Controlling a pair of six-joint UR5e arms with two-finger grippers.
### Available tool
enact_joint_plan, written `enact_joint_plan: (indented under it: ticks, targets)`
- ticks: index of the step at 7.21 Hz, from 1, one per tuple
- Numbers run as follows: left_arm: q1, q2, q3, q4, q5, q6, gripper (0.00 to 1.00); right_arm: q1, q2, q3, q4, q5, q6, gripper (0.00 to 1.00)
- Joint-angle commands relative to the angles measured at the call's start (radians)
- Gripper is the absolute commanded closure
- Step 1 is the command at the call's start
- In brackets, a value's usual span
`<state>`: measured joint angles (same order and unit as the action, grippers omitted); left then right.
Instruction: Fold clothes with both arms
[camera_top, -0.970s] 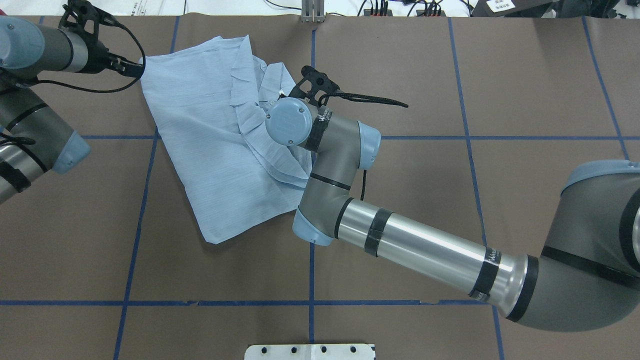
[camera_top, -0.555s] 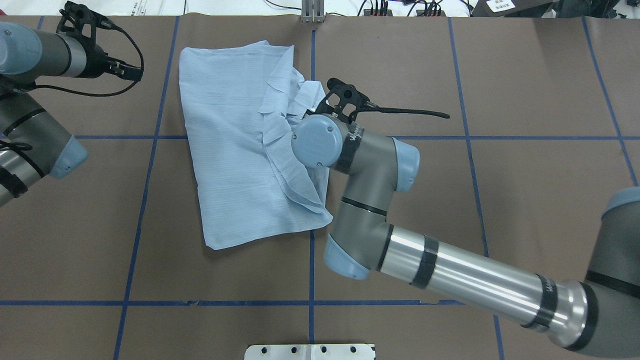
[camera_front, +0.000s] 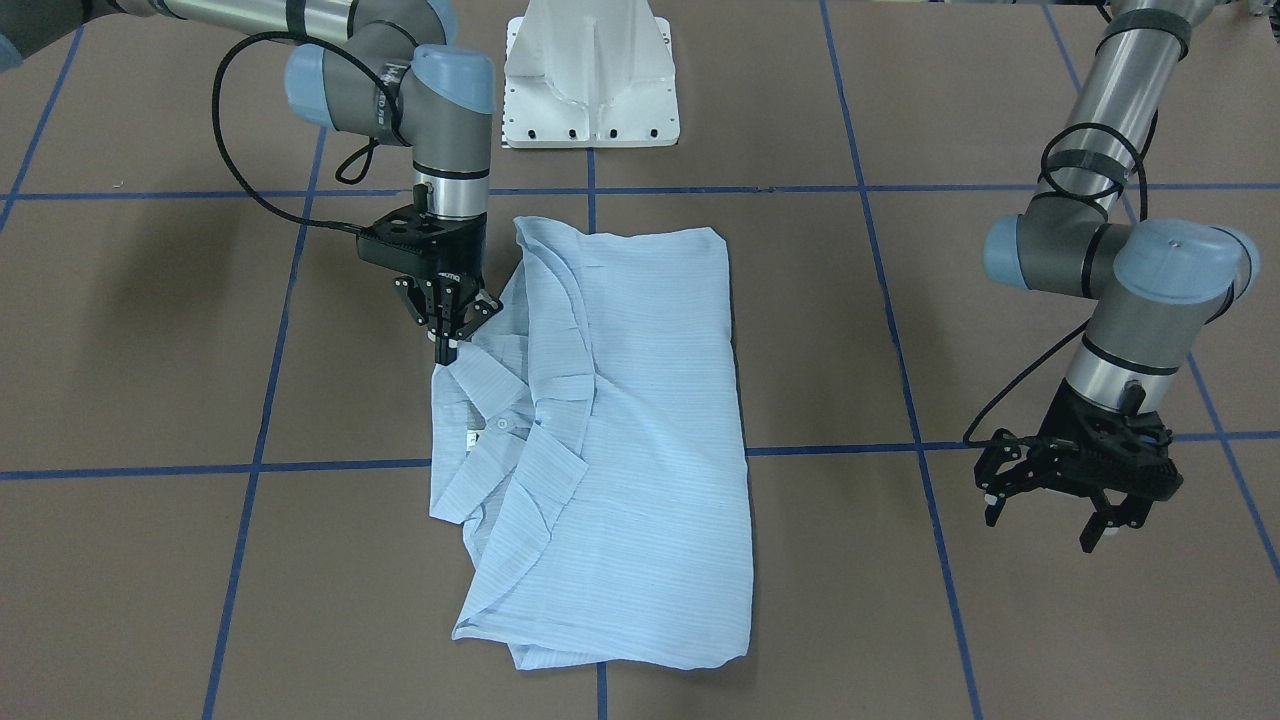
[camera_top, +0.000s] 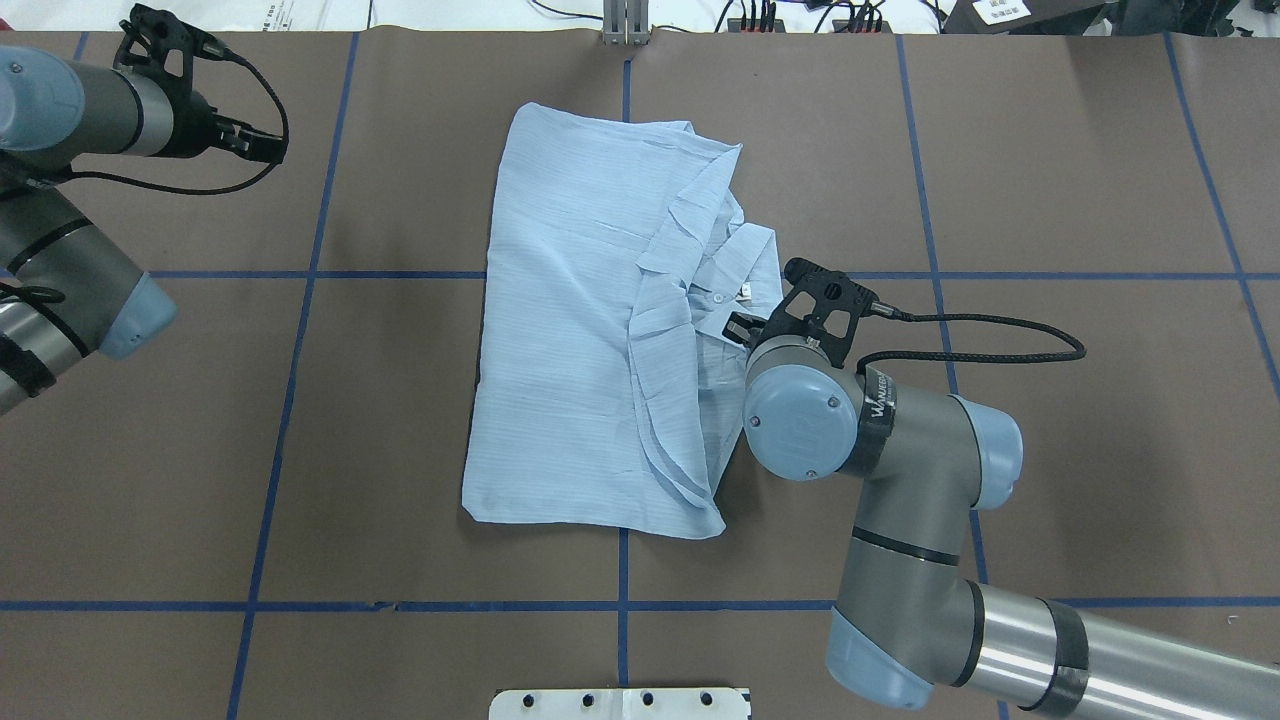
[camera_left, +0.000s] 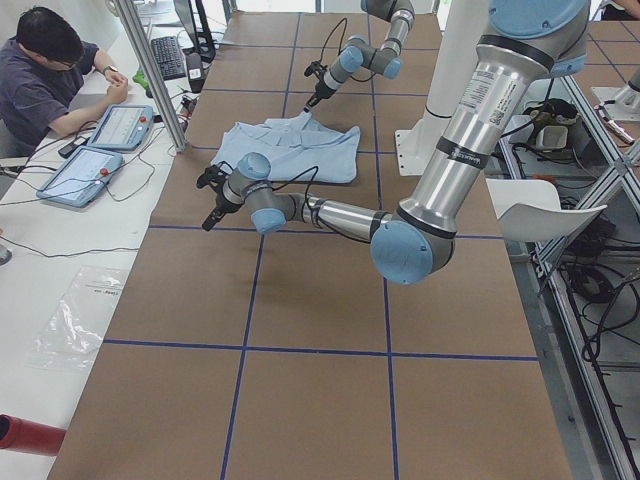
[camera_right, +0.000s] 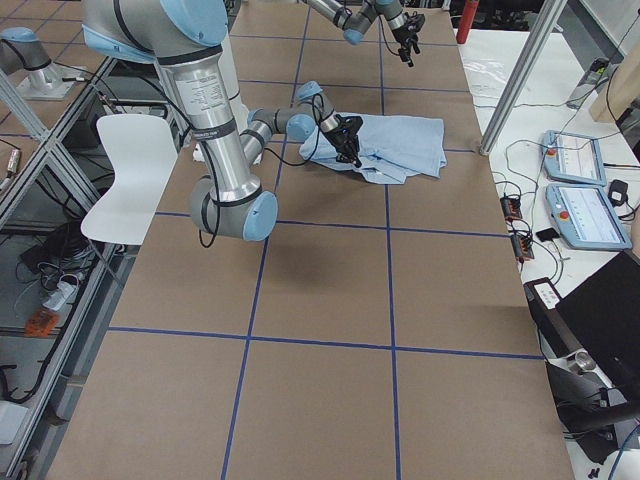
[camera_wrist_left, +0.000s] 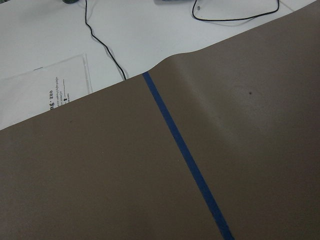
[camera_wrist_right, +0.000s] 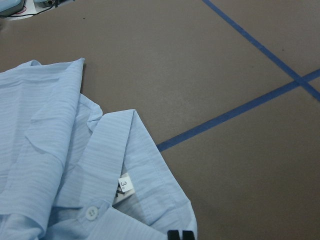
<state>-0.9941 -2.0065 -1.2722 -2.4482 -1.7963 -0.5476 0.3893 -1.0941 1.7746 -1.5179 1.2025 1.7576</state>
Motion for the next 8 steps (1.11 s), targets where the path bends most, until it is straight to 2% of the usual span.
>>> enact_joint_plan:
  ticks: [1, 2, 3, 4, 5, 6, 7, 8]
  targets:
    - [0.000, 0.000, -0.001, 0.000, 0.000, 0.000, 0.00, -0.001, -0.015, 0.003, 0.001, -0.006, -0.061, 1.00]
    - [0.000, 0.000, -0.001, -0.003, -0.002, 0.000, 0.00, 0.008, -0.015, 0.003, 0.001, -0.006, -0.070, 1.00]
    - [0.002, 0.003, -0.001, -0.003, -0.002, 0.002, 0.00, 0.017, -0.010, 0.009, -0.001, -0.011, -0.094, 0.01]
    - [0.000, 0.005, -0.004, -0.003, -0.002, 0.000, 0.00, 0.029, -0.006, 0.046, -0.004, 0.000, -0.160, 0.00]
    - [0.000, 0.005, -0.004, -0.003, -0.002, 0.000, 0.00, 0.064, -0.010, 0.104, -0.005, 0.087, -0.261, 0.00]
    - [0.000, 0.005, -0.003, -0.003, -0.002, 0.000, 0.00, 0.083, -0.003, 0.105, -0.010, 0.148, -0.312, 0.00]
    - [0.000, 0.005, -0.003, -0.003, -0.002, 0.002, 0.00, 0.080, 0.064, 0.065, -0.016, 0.150, -0.322, 0.00]
    - [0.002, 0.005, -0.003, -0.003, -0.002, 0.002, 0.00, 0.071, 0.167, -0.023, -0.054, 0.152, -0.320, 0.00]
